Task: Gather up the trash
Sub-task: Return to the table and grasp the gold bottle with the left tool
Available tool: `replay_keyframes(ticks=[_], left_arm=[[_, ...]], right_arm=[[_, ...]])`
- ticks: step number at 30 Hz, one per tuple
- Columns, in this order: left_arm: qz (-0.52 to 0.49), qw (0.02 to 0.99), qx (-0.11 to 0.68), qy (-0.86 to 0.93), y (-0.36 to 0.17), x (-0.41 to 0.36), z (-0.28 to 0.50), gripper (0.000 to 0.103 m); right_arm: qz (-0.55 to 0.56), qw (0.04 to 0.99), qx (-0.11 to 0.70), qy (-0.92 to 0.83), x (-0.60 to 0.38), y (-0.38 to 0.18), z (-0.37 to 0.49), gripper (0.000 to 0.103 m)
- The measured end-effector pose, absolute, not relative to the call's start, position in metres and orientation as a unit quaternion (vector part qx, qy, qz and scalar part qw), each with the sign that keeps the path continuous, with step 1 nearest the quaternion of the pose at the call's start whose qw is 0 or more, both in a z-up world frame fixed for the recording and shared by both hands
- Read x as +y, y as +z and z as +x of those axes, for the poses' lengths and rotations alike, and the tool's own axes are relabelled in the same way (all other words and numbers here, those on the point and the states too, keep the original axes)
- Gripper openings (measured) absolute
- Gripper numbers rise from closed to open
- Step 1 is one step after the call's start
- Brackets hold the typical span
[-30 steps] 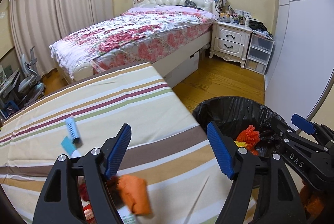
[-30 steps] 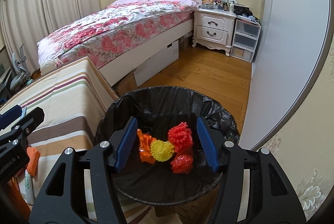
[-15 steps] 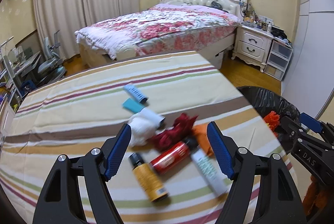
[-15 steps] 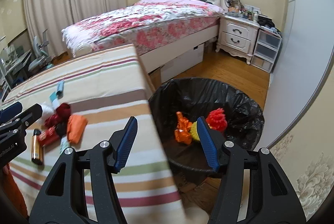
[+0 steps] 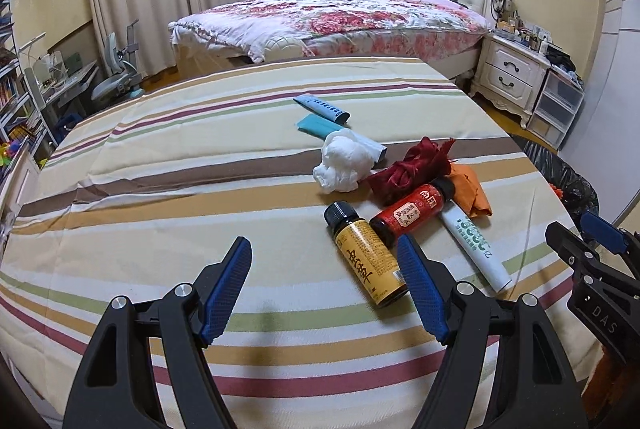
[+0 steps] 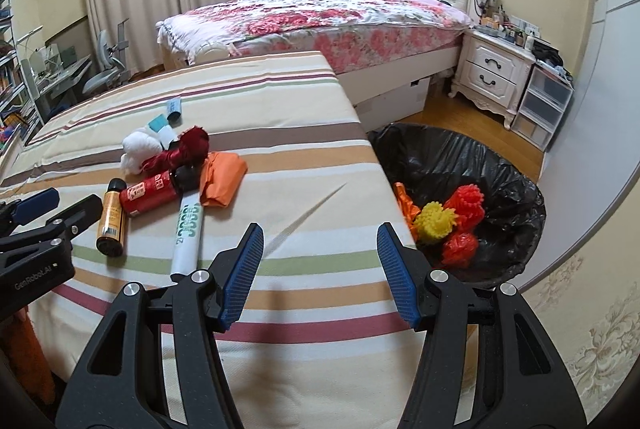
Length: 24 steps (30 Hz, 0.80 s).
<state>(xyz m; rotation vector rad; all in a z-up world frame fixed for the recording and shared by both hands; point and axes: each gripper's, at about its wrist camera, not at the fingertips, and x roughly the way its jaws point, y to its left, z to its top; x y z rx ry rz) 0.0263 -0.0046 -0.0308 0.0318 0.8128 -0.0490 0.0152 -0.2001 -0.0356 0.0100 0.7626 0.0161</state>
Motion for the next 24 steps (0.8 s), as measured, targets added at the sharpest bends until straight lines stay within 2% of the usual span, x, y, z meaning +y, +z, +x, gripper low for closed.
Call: replay_keyframes(ticks=[19, 23, 24], left_arm=[[0.014, 0.911, 0.412, -0.022, -0.043, 0.006, 0.033, 0.072], [0.020, 0.909, 0.414, -0.037, -0.044, 0.003, 0.035, 0.054], [0.021, 0.908, 0.417, -0.042, -0.045, 0.002, 0.036, 0.046]], right_arm=[[0.012, 0.925, 0.378, 0.020, -0.197, -0.043, 0.015, 0.058], [0.010, 0.925, 0.379, 0.022, -0.195, -0.043, 0.015, 0.058], [0.010, 0.925, 0.379, 0.023, -0.194, -0.043, 0.015, 0.058]])
